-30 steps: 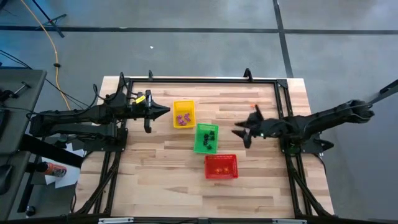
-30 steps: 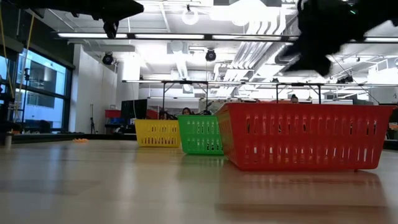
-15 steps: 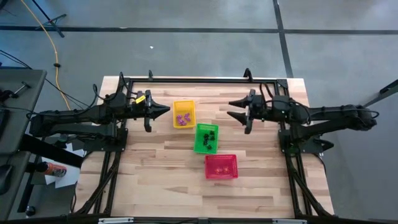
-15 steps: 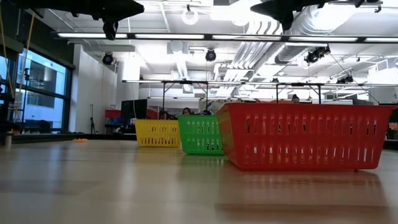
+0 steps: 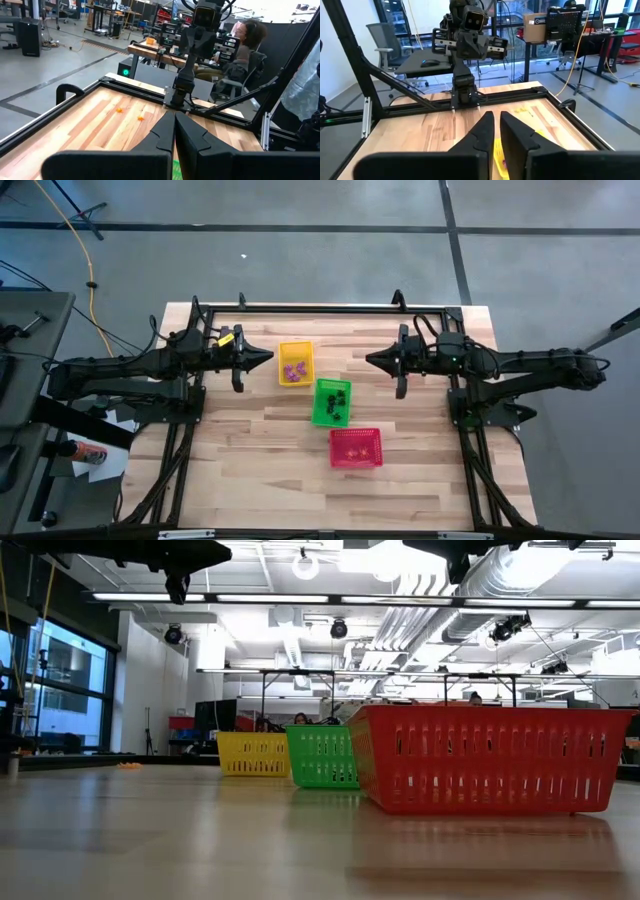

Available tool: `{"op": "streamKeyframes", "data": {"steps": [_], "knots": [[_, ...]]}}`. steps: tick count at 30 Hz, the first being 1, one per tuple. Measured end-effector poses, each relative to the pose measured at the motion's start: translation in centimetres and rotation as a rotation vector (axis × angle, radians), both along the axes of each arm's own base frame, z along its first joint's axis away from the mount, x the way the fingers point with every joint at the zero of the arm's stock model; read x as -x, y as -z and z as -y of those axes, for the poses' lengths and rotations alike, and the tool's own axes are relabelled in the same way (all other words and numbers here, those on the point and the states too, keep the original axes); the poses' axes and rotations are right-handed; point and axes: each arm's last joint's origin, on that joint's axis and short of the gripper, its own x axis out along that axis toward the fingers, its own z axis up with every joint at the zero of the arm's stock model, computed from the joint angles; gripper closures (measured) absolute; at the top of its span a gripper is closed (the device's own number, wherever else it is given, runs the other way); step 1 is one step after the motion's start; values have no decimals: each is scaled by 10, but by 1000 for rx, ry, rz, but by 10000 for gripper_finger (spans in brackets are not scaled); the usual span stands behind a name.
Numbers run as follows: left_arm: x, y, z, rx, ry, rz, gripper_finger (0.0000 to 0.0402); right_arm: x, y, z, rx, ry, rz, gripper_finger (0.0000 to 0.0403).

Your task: Sort Halloween decoration

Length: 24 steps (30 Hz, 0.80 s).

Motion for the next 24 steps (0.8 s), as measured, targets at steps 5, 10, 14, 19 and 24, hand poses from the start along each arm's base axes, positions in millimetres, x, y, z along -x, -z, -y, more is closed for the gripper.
{"op": "streamKeyframes", "data": {"steps": [5,10,14,19,24], "knots": [[0,0,0,-1,0,-1,401,0,0,0,4,-10,0,399],[0,0,0,-1,0,-1,401,0,0,-1,4,-47,0,402],[0,0,0,-12,1,-2,401,0,0,-1,4,-48,0,402],[0,0,0,-44,2,-7,401,0,0,-1,-5,-48,1,402],[0,0,0,-51,1,-8,401,0,0,-1,-5,-48,1,402]]}}
